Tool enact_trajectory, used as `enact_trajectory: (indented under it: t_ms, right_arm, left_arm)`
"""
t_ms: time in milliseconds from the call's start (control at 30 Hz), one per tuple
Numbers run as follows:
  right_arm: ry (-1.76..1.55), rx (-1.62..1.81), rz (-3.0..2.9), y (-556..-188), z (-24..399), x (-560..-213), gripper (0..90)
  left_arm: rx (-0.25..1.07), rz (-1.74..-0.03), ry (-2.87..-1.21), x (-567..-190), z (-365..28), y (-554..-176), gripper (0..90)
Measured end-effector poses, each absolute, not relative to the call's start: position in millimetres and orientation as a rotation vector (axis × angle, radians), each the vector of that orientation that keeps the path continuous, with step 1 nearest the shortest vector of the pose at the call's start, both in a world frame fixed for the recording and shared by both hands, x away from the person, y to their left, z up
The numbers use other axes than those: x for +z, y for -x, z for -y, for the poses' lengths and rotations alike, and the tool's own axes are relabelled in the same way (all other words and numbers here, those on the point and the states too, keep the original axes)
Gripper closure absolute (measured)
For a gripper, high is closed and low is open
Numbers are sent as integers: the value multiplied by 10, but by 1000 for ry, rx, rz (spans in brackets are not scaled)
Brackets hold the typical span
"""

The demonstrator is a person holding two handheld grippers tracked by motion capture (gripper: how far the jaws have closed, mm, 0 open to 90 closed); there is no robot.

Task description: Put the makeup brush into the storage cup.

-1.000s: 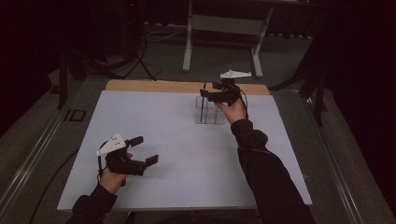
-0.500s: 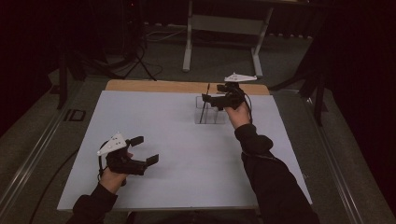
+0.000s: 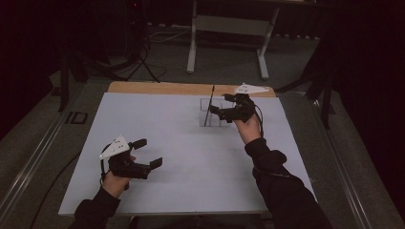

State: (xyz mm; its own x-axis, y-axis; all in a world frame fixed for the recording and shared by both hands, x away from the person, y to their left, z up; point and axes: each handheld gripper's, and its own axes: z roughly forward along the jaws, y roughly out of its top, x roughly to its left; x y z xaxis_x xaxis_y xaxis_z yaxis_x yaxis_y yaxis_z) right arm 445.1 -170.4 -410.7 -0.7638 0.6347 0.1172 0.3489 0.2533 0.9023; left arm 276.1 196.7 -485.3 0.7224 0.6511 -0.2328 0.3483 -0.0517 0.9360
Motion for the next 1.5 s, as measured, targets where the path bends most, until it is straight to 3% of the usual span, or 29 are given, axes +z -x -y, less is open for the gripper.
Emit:
enact_trajectory:
  t_ms: [1067, 1500]
  right_arm:
    - [-904, 1592, -2232, -3616, 2300, -4156, 126]
    - [-928, 1564, -2237, -3171, 2545, -4357, 130]
  left_arm:
    - [298, -810, -1653, -4841, -1971, -2757, 2]
    - [296, -797, -1649, -4828, -1964, -2751, 2]
